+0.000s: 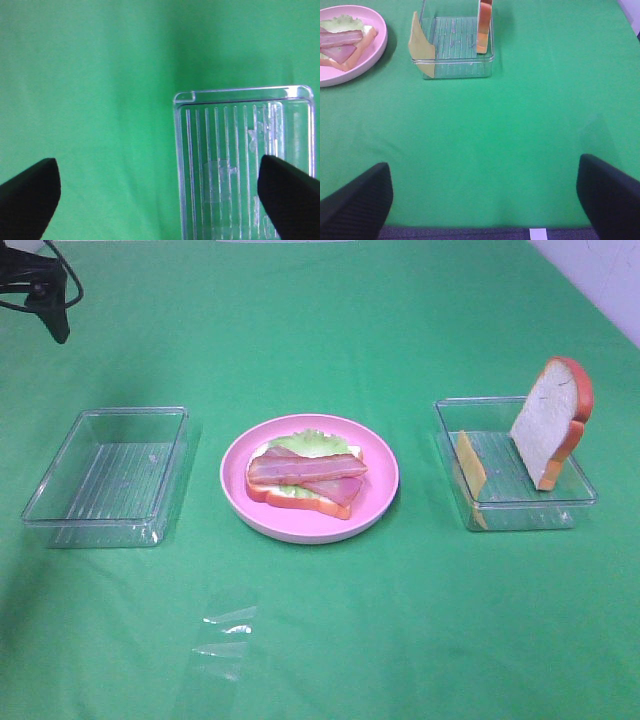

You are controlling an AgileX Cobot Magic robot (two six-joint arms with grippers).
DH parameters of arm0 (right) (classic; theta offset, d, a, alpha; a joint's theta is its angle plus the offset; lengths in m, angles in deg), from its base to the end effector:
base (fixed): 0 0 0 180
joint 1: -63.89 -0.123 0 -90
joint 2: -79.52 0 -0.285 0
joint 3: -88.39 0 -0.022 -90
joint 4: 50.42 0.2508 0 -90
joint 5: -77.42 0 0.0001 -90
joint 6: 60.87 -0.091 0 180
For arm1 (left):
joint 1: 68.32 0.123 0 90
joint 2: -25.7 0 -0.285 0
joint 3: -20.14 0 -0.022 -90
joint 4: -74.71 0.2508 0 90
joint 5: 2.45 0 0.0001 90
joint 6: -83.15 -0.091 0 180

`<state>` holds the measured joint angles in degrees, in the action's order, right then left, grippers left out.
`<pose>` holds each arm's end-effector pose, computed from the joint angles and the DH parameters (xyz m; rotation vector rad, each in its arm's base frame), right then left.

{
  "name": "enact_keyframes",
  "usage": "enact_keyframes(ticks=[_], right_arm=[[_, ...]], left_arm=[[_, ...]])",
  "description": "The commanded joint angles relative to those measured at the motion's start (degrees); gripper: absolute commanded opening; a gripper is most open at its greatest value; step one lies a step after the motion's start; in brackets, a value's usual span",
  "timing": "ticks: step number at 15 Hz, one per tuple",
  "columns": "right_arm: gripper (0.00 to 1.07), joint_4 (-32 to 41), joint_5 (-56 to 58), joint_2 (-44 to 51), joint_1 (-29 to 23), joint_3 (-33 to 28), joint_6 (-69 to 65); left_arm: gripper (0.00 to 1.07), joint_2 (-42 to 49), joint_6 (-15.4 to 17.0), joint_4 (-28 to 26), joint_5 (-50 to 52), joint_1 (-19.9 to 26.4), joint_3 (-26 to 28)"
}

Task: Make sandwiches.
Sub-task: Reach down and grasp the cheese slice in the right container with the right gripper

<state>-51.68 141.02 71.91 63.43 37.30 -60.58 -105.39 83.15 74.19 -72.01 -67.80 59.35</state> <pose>-0.0028 -0.0018 0.2611 -0.0128 2.1344 -0.0250 0.4676 0.0035 0.2653 -0.0153 2.8176 -0.0106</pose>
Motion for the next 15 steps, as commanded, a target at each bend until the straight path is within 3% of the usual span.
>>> enact_keyframes(ticks=[1, 4, 5, 6, 10, 12, 14, 15], right_arm=[[0.96, 0.0, -0.17, 1.32, 0.0, -0.17, 0.34], [0.96, 0.0, -0.17, 1.32, 0.0, -0.17, 0.34], [0.96, 0.0, -0.17, 1.32, 0.0, -0.17, 0.34], [0.96, 0.0, -0.17, 1.32, 0.0, -0.17, 0.34], [0.96, 0.0, -0.17, 1.32, 0.0, -0.17, 0.34], [0.96, 0.0, -0.17, 1.32, 0.0, -0.17, 0.34], [0.96, 0.0, -0.17, 1.32, 0.0, -0.17, 0.34], [0.96, 0.0, -0.17, 1.32, 0.0, -0.17, 0.34]], left_arm=[[1.0, 0.74, -1.78, -2.69, -5.84, 1.55, -0.4], [1.0, 3.61, -4.41, -5.33, -5.84, 1.55, -4.53], [1.0, 8.14, -4.41, -5.33, -5.84, 1.55, -12.55], [1.0, 9.34, -4.41, -5.33, -5.84, 1.55, -14.55], [1.0, 26.53, -5.04, -5.39, -5.84, 1.55, -37.47], [1.0, 34.32, -5.1, -6.02, -5.56, 1.55, -44.58], [1.0, 48.36, -5.1, -5.96, -4.13, 1.55, -54.26], [1.0, 62.45, -5.1, -5.96, -2.58, 1.55, -62.28]])
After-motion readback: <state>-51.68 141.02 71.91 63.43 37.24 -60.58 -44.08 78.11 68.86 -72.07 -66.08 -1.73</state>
